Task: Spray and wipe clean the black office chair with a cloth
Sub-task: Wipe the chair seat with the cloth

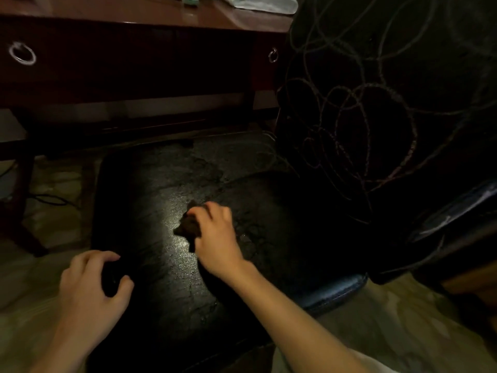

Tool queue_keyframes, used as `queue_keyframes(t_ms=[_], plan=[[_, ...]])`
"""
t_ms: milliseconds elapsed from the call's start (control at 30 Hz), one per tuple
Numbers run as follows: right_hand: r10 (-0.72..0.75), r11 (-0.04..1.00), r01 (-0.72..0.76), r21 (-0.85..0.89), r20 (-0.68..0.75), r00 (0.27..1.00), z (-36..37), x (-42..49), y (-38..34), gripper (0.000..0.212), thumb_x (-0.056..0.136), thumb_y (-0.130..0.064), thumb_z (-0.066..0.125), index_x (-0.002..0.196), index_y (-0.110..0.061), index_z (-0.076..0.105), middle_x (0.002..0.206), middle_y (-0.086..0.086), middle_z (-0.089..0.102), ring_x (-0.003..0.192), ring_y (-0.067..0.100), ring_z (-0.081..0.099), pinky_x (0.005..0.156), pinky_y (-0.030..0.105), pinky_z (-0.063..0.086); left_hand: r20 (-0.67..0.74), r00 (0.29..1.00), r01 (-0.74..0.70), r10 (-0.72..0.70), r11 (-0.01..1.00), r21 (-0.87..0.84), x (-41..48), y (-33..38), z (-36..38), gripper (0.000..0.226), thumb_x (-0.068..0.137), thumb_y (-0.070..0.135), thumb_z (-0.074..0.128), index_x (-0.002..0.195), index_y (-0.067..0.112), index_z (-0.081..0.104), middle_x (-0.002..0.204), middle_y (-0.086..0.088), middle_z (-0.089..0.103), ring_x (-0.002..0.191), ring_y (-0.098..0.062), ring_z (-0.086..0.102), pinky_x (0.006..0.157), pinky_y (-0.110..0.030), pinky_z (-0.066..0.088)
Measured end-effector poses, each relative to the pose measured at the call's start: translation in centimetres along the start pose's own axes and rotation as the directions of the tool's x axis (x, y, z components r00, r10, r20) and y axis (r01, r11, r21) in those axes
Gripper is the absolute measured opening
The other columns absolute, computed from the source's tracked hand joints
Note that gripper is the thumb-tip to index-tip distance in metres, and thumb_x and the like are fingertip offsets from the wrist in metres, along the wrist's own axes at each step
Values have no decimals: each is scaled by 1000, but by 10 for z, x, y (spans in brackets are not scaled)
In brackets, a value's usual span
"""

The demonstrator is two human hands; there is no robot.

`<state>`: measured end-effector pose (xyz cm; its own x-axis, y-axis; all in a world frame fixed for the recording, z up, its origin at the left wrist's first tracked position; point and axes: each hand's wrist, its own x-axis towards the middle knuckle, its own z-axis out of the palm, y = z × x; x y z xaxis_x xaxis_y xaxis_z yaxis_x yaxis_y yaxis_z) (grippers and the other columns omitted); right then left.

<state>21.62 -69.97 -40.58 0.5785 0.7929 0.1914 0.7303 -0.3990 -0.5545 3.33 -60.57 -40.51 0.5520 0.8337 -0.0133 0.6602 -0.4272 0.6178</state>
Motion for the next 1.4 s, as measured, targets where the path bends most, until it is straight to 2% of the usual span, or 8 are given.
queue_keyframes(t_ms=[100,200,433,633,733,933,1167,1400], plan=[[-52,989,51,140,-3,999,-17,-7,0,51,69,5,50,116,-12,60,121,9,55,112,25,44,99,28,32,-10,1000,21,-21,1000,-1,-2,0,0,31,78,23,66,105,11,59,114,-11,47,109,-37,45,93,-49,37],[73,981,-24,191,-254,965,-65,-2,35,48,62,-1,47,105,-10,66,107,7,66,104,24,56,95,28,37,-46,999,-2,3,1000,21,-1,-4,3,34,74,5,72,105,9,59,112,-13,48,104,-38,48,91,-48,38],[534,819,-574,1,-370,760,-98,1,134,39,84,-3,49,120,-16,56,130,13,48,115,37,44,100,31,27,-31,999,-22,22,999,-30,-1,-7,0,43,64,31,54,102,11,60,110,-11,50,100,-37,50,89,-47,41],[81,996,-88,-33,-177,981,0,-43,12,48,62,-9,47,107,-21,60,117,4,55,105,24,49,89,28,31,-28,999,-39,38,998,-39,1,-9,-1,34,73,28,61,104,14,59,111,-7,48,103,-32,48,86,-44,42],[-59,991,62,121,-24,998,28,-74,-48,49,69,-6,48,113,-28,55,129,-2,45,112,17,35,99,20,28,-48,997,-53,52,998,-14,2,-11,0,30,75,21,66,103,12,60,110,-8,48,102,-34,49,87,-44,41],[102,971,-33,236,-287,953,-45,-60,10,47,60,1,50,100,-20,64,105,-8,61,102,15,55,93,27,40,-55,997,-52,50,998,-41,3,-10,-5,39,69,31,55,103,11,60,110,-9,49,103,-34,48,90,-46,40],[522,793,-607,-57,-451,724,-72,-89,82,46,70,9,60,114,-5,60,119,25,53,100,45,50,85,37,27,-83,994,-75,72,997,-25,9,-3,-4,42,66,34,51,102,13,60,111,-7,50,105,-33,47,86,-42,41],[144,989,-148,5,-249,958,17,-85,-36,45,69,-6,61,109,-28,58,123,-1,46,103,12,36,87,8,27,-115,988,-99,101,995,19,20,2,1,30,74,14,71,102,12,61,111,-8,50,105,-34,46,83,-43,41]])
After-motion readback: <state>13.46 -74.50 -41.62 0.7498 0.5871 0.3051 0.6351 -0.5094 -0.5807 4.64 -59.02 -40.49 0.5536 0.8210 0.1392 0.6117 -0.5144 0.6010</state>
